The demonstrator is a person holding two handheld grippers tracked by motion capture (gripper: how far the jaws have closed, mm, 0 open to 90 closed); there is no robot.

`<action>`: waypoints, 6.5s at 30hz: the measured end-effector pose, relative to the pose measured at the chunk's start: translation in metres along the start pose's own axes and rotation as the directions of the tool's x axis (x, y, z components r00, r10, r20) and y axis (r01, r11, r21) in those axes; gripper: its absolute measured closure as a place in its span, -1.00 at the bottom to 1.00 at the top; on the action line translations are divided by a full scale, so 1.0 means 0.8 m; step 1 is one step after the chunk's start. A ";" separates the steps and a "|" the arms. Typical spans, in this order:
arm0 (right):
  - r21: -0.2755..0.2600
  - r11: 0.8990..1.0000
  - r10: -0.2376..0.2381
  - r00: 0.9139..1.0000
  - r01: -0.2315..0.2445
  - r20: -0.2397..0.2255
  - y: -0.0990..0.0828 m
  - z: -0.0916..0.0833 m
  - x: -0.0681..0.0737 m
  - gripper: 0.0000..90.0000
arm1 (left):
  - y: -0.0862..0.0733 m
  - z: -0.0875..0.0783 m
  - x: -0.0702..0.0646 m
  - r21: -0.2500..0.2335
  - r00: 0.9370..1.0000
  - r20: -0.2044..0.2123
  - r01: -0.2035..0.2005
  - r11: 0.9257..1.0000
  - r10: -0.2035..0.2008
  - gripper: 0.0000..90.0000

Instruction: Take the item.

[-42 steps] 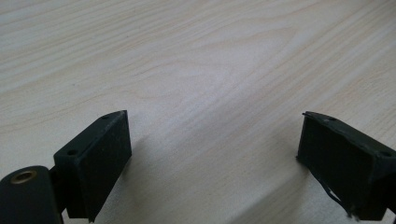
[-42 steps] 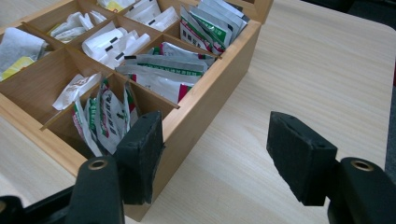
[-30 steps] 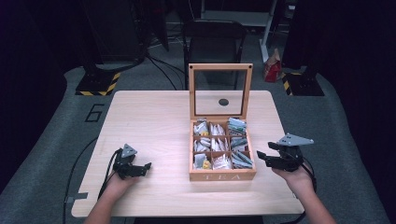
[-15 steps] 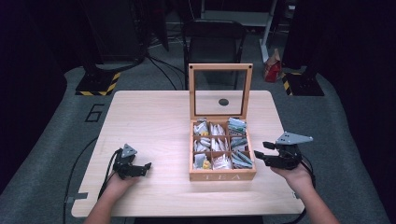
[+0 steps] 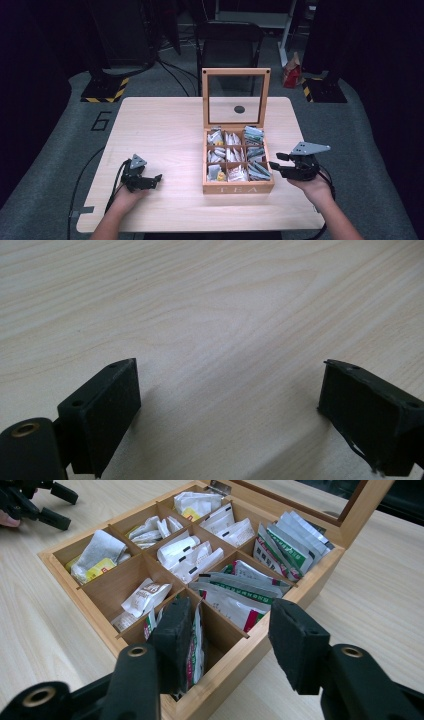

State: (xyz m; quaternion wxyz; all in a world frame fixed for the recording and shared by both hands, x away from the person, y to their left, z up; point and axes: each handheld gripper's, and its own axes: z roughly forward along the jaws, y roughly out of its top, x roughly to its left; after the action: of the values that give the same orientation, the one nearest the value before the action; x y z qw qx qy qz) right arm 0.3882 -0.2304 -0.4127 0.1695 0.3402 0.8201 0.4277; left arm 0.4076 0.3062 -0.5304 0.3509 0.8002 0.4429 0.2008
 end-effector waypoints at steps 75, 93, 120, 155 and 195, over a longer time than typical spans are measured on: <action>0.158 0.983 -0.071 0.991 0.089 -0.116 -0.017 0.071 0.010 0.81 | 0.000 0.000 0.000 0.000 1.000 0.000 0.001 1.000 -0.001 -0.79; 0.173 0.981 -0.065 0.989 0.087 -0.133 -0.016 0.073 0.011 0.98 | 0.000 0.000 0.000 0.001 1.000 0.000 0.001 1.000 -0.001 -0.79; 0.150 0.983 -0.085 0.987 0.105 -0.138 -0.001 0.060 0.014 0.99 | 0.000 0.000 0.000 0.001 1.000 0.000 0.001 1.000 -0.001 -0.79; 0.061 0.993 -0.090 0.987 0.099 -0.133 0.046 0.011 0.011 0.99 | 0.000 0.000 0.000 0.001 1.000 0.000 0.001 1.000 -0.001 -0.79; 0.016 0.999 -0.051 0.999 0.051 -0.015 0.050 -0.029 -0.027 0.99 | 0.000 0.000 0.000 0.001 1.000 0.000 0.001 1.000 -0.001 -0.79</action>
State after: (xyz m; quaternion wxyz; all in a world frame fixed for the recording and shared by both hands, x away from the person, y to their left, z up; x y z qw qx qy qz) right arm 0.4069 -0.2435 -0.3670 0.1719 0.3173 0.8332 0.4191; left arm 0.4075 0.3062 -0.5303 0.3506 0.8002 0.4435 0.2002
